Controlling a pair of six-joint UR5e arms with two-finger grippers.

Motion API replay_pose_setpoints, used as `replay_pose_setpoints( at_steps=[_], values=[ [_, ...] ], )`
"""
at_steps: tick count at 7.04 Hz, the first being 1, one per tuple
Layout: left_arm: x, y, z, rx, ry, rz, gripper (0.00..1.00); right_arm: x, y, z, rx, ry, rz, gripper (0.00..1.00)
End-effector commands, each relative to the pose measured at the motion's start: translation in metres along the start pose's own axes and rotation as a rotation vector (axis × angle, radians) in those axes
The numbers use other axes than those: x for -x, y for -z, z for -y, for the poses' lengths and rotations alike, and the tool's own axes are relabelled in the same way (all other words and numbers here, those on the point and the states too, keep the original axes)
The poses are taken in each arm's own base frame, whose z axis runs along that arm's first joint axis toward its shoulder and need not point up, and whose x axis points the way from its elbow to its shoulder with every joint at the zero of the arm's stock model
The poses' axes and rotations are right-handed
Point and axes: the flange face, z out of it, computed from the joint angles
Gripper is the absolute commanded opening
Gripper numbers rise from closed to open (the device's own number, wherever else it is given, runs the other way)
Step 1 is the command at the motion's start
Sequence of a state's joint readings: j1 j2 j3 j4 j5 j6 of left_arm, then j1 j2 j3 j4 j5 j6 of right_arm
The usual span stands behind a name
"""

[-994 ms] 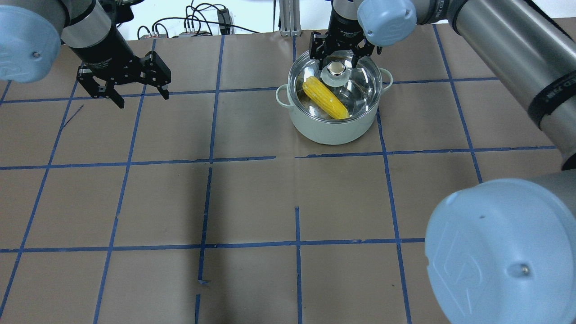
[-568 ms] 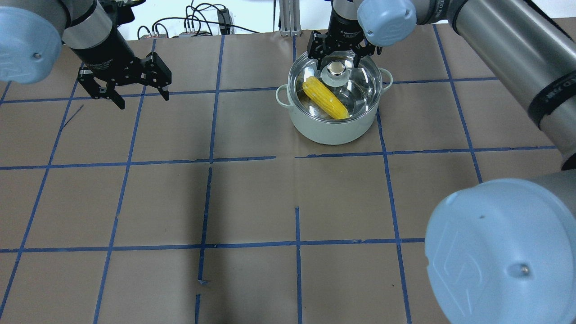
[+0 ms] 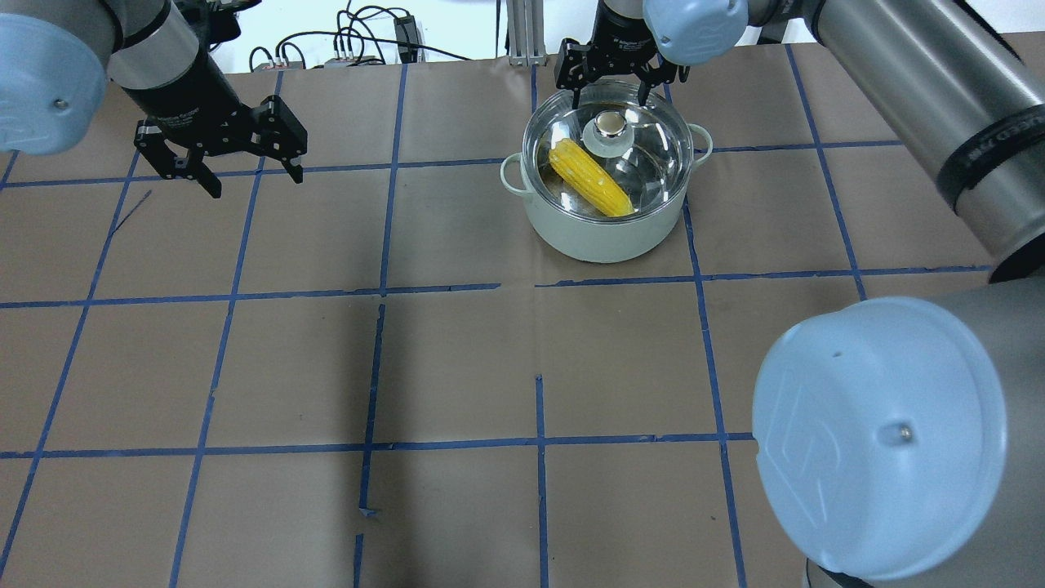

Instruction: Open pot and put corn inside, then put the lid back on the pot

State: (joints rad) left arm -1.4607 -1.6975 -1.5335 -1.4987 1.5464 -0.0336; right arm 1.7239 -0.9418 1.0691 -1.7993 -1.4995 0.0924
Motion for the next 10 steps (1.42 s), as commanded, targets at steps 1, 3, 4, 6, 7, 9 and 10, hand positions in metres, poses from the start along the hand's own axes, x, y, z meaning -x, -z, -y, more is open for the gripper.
replay_pose_setpoints(
  at_steps=[1, 3, 4, 6, 7, 9, 10],
  values=[
    [0.001, -0.007, 0.004, 0.009, 0.002, -0.001, 1.00, -0.007, 0.021, 0.025, -0.041, 0.025, -0.002, 0.99],
    [0.001, -0.009, 0.005, 0.012, 0.002, 0.000, 1.00, -0.034, 0.044, 0.029, -0.071, 0.078, -0.018, 0.99],
    [0.001, -0.009, 0.005, 0.010, 0.002, 0.000, 1.00, -0.039, 0.062, 0.021, -0.070, 0.088, -0.027, 0.98],
    [0.001, -0.009, 0.005, 0.010, 0.002, -0.001, 1.00, -0.074, 0.098, 0.005, -0.026, 0.095, -0.031, 0.98],
    [0.002, -0.010, 0.007, 0.012, 0.002, -0.001, 1.00, -0.094, 0.112, -0.007, 0.001, 0.119, -0.028, 0.95],
    [0.002, -0.013, 0.009, 0.009, 0.002, -0.001, 1.00, -0.103, 0.134, -0.061, 0.020, 0.096, -0.015, 0.95],
    [0.001, -0.013, 0.010, 0.009, 0.001, -0.001, 1.00, -0.099, 0.146, -0.094, 0.026, 0.093, -0.018, 0.96]
  ],
)
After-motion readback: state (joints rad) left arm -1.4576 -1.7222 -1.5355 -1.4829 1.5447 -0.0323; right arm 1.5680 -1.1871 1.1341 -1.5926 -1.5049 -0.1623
